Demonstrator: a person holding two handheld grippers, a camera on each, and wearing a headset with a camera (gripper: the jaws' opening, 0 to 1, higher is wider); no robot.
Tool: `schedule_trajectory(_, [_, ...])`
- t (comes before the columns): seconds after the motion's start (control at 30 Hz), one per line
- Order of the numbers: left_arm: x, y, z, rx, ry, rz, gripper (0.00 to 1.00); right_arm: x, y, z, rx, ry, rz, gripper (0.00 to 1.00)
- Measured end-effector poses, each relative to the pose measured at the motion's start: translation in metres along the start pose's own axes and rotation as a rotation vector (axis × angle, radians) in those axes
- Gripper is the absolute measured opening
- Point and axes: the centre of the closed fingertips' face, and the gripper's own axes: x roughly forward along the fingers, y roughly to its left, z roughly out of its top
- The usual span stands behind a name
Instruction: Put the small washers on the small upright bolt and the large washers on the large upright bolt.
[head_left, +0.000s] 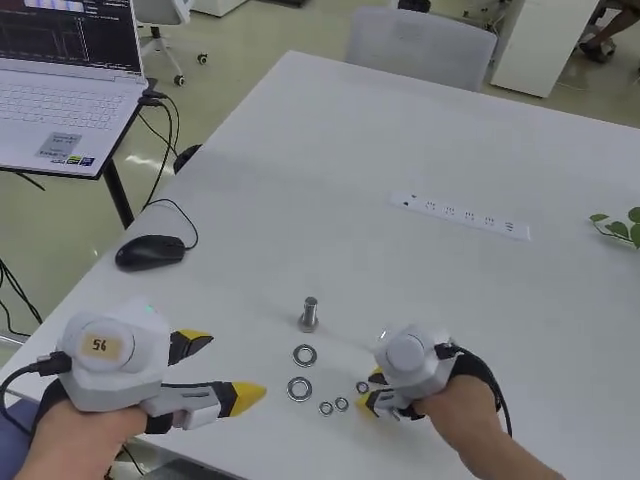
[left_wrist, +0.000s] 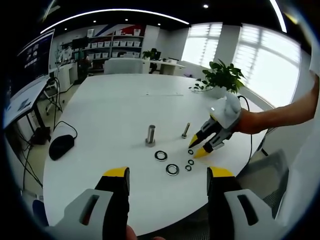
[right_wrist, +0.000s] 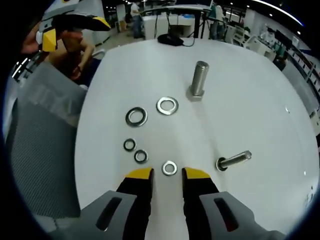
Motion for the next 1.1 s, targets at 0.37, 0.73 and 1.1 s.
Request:
schedule_trajectory(0.37, [-0.0010,0.0015,-0.0021,0.001,0.006,0.005,0.62,0.0002,-0.0002,-0.0003,-0.025,0.013,0.010,0.23])
schedule_trajectory(0.73, [0.0011,-0.0015,-0.0034,0.022,0.020,0.000,0.62,0.0007,-0.0006,0.0000,-0.054,0.036,0.007,0.13])
schedule_trajectory(1.1, [-0.0008,0.0018,-0.0034,0.011,0.015,0.011,0.61,-0.0021,0.0016,-0.0041,0.014,0.025,0.004,0.13])
